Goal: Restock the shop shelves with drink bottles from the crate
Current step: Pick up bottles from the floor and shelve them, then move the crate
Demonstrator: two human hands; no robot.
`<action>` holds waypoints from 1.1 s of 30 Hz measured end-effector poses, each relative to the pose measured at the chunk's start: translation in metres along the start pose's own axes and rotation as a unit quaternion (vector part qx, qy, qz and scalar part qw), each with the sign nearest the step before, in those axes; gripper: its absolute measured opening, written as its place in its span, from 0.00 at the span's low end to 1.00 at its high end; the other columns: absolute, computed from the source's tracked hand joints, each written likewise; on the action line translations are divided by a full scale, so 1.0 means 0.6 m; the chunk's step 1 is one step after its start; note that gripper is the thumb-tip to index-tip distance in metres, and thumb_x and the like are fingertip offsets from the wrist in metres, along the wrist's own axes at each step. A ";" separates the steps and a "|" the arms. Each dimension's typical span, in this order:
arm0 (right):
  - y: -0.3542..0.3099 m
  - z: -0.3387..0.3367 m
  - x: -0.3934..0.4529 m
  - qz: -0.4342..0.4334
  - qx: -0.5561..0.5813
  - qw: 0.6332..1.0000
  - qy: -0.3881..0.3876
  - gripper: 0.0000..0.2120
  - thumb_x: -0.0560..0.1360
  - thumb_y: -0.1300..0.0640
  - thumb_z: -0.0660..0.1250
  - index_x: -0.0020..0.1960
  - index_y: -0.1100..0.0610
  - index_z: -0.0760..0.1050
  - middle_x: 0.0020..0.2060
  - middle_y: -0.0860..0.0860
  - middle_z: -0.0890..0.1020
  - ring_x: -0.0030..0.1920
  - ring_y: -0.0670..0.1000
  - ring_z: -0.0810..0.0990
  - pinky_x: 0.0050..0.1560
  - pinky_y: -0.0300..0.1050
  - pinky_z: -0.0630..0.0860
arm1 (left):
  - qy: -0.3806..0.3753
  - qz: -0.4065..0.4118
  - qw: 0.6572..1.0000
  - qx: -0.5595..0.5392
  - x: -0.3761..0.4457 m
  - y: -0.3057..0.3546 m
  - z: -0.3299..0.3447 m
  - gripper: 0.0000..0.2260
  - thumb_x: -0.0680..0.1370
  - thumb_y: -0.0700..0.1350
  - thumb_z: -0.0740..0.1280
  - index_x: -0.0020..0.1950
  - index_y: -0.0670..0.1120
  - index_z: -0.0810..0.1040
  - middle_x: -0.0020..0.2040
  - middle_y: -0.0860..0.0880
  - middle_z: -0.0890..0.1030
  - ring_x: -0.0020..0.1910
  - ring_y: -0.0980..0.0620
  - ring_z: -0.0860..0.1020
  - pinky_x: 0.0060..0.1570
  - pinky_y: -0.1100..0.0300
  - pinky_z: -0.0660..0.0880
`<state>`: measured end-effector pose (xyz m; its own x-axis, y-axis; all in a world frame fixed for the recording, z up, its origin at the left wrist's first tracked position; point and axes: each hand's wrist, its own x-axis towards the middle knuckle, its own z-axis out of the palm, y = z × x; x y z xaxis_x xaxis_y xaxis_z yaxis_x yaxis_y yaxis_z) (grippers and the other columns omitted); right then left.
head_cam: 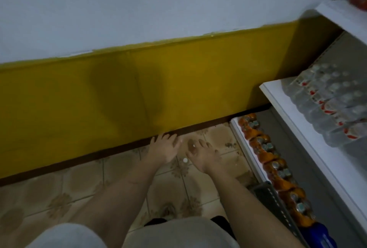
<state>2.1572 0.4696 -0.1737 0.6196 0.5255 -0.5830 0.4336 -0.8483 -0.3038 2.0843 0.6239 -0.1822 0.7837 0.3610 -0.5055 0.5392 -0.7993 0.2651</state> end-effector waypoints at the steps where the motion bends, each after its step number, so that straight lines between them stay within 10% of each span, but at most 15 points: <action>1: -0.006 0.011 0.003 -0.002 0.002 1.000 -0.010 0.32 0.81 0.37 0.51 0.81 0.47 0.50 0.81 0.49 0.51 0.80 0.56 0.51 0.75 0.64 0.53 | 0.001 0.004 1.000 -0.004 -0.005 -0.011 0.005 0.28 0.83 0.63 0.43 0.81 0.53 0.57 0.80 0.50 0.61 0.80 0.46 0.54 0.77 0.42 0.50; 21: 0.100 0.116 0.176 0.063 0.166 0.971 -0.161 0.32 0.81 0.45 0.61 0.79 0.55 0.55 0.77 0.56 0.61 0.74 0.61 0.64 0.69 0.54 0.67 | -0.121 -0.106 0.984 -0.081 0.153 -0.012 0.141 0.28 0.83 0.62 0.54 0.81 0.53 0.55 0.80 0.47 0.60 0.79 0.46 0.56 0.76 0.46 0.56; 33: 0.276 0.352 0.466 0.130 0.209 0.952 -0.179 0.38 0.76 0.48 0.70 0.78 0.56 0.56 0.70 0.56 0.69 0.70 0.59 0.70 0.65 0.53 0.72 | -0.152 -0.211 0.940 -0.222 0.430 -0.042 0.444 0.35 0.76 0.45 0.73 0.79 0.50 0.59 0.74 0.46 0.69 0.71 0.44 0.70 0.67 0.50 0.69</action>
<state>2.2640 0.4626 -0.5462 0.3746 0.3022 -0.8766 -0.0489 -0.9376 -0.3442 2.1906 0.6094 -0.5381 0.3829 0.3927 -0.8362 0.9106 -0.3129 0.2701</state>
